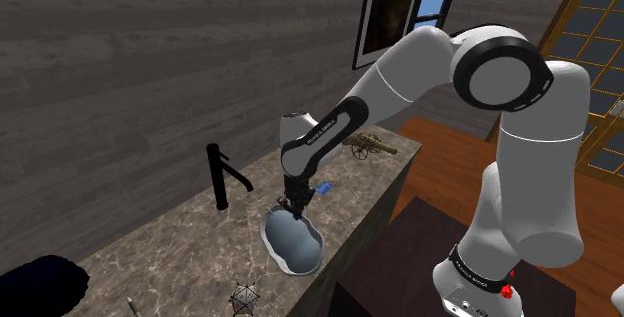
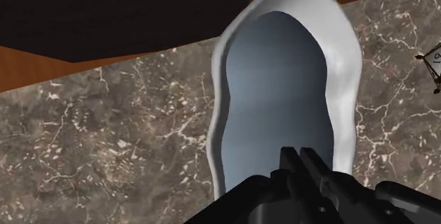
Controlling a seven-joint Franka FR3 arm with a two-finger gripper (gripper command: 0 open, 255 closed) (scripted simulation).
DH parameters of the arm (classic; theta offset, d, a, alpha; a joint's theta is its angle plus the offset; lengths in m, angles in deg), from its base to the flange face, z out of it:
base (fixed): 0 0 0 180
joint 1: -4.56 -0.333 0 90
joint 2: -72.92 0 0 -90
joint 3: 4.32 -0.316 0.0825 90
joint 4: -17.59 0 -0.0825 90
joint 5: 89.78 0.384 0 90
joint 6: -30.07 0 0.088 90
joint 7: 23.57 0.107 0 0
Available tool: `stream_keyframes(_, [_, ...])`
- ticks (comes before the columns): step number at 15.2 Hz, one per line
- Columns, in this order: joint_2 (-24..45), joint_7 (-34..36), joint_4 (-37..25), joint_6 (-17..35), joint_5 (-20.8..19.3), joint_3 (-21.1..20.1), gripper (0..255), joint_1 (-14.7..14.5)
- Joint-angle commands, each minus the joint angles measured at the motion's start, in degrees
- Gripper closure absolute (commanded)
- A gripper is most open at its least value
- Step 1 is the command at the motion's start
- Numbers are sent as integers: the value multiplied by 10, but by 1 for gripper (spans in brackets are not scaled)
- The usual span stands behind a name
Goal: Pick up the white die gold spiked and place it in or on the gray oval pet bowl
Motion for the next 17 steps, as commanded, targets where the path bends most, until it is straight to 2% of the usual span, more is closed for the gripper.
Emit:
stream_keyframes(1, [2,-1,0,2,1,0,255,0])
stream_keyframes(3, [1,-1,0,2,1,0,255,0])
stream_keyframes(4, [1,-1,0,2,1,0,0,0])
stream_keyframes(10, [27,189,-27,15,-49,-2,0,-97])
stream_keyframes(17, [109,390,-132,-20,-98,8,0,-201])
